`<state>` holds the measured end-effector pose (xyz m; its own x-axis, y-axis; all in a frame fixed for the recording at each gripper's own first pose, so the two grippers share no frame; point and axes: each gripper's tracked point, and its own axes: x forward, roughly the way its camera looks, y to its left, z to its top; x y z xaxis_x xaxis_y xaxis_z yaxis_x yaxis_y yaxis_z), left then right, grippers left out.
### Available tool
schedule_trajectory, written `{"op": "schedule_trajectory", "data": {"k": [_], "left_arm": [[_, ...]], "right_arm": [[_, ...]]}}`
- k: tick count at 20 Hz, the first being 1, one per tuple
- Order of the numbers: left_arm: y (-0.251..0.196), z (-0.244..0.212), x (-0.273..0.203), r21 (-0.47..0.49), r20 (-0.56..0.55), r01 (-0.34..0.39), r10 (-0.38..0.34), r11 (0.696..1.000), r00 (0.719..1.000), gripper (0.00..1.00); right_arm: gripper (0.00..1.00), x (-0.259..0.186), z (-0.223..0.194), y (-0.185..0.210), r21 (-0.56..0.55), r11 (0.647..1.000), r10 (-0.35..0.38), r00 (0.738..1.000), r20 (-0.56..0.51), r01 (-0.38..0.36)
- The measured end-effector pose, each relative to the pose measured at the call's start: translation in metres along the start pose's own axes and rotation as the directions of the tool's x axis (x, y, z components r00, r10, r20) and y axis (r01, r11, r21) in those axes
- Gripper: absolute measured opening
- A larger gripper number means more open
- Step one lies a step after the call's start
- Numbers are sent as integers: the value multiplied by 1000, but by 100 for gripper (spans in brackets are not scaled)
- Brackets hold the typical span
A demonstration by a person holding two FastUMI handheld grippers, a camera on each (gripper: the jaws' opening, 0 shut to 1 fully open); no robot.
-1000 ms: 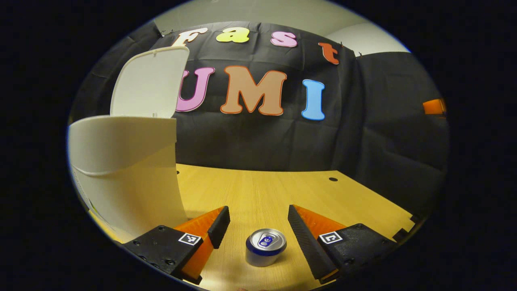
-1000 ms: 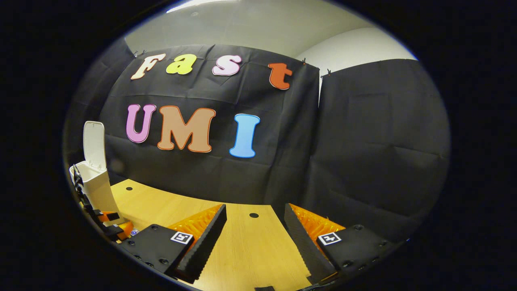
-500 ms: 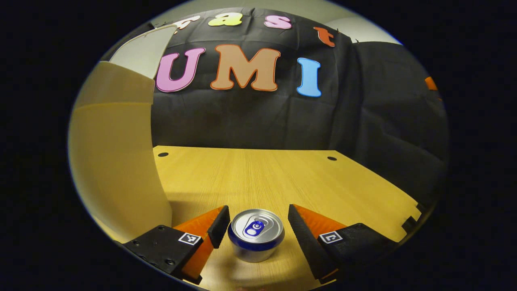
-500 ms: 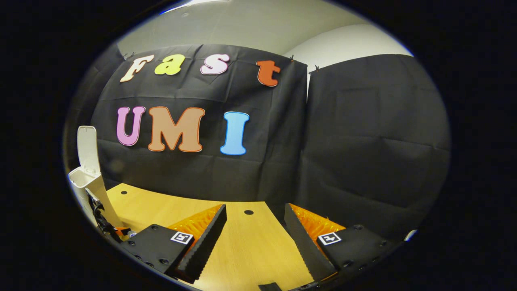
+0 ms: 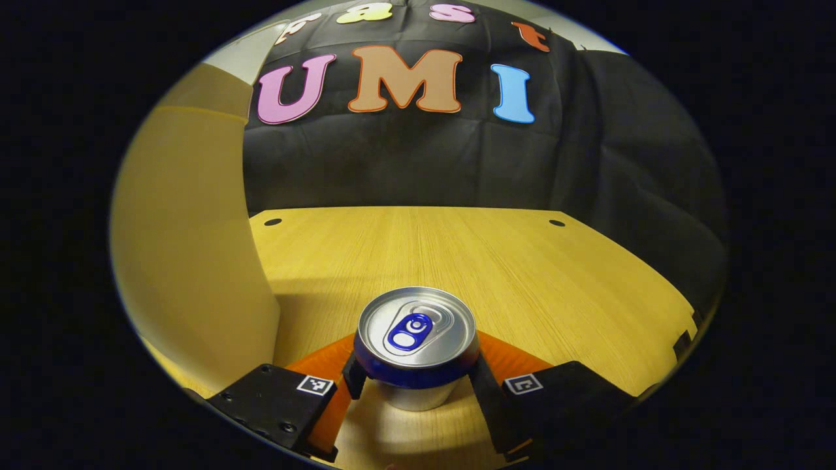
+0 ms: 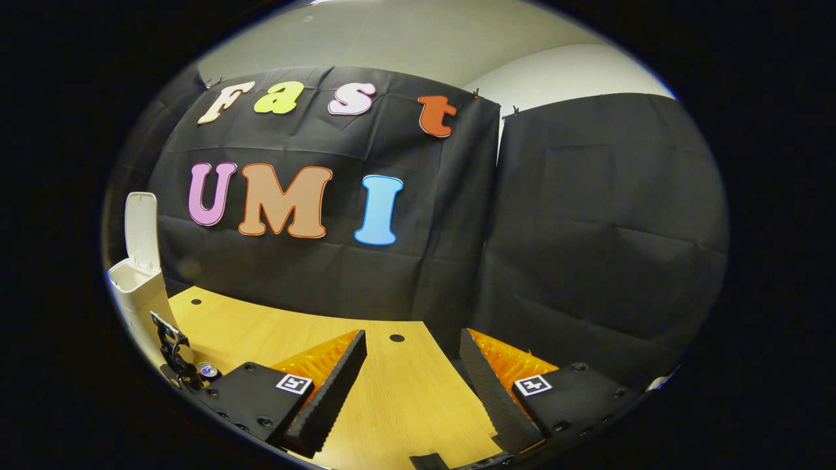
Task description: Press the lid of the desktop garbage bin to open it, pick up the crumpled paper on the desktop and throw it into the bin, then pick up the pop can on the desktop and drop it into the bin, and finally close the garbage bin lid.
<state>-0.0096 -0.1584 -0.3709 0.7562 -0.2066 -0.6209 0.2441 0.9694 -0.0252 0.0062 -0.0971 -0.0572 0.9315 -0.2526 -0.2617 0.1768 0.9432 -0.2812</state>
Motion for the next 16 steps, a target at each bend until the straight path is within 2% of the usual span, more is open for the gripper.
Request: {"op": "schedule_trajectory", "data": {"k": [3, 6, 8, 10, 16], "left_arm": [[-1, 0, -2, -1, -11, 6, -6, 1000, 1000, 80], [-2, 21, -18, 12, 6, 28, -28, 1000, 1000, 80], [-3, 47, -34, 41, 45, 49, -51, 998, 998, 79], [-3, 76, -50, 65, 81, 59, -64, 996, 995, 79], [1, 171, -105, 41, 180, 68, -74, 997, 981, 79]], "right_arm": [[96, 0, 3, 4, 2, 1000, 7, 1000, 5, -7], [96, 1, 3, 10, 7, 1000, 25, 1000, 16, -25], [100, 3, -5, 16, 25, 999, 41, 999, 7, -41], [96, 3, -16, 24, 30, 998, 58, 998, -6, -58], [97, -4, -58, 54, 58, 987, 152, 986, -63, -148]]}}
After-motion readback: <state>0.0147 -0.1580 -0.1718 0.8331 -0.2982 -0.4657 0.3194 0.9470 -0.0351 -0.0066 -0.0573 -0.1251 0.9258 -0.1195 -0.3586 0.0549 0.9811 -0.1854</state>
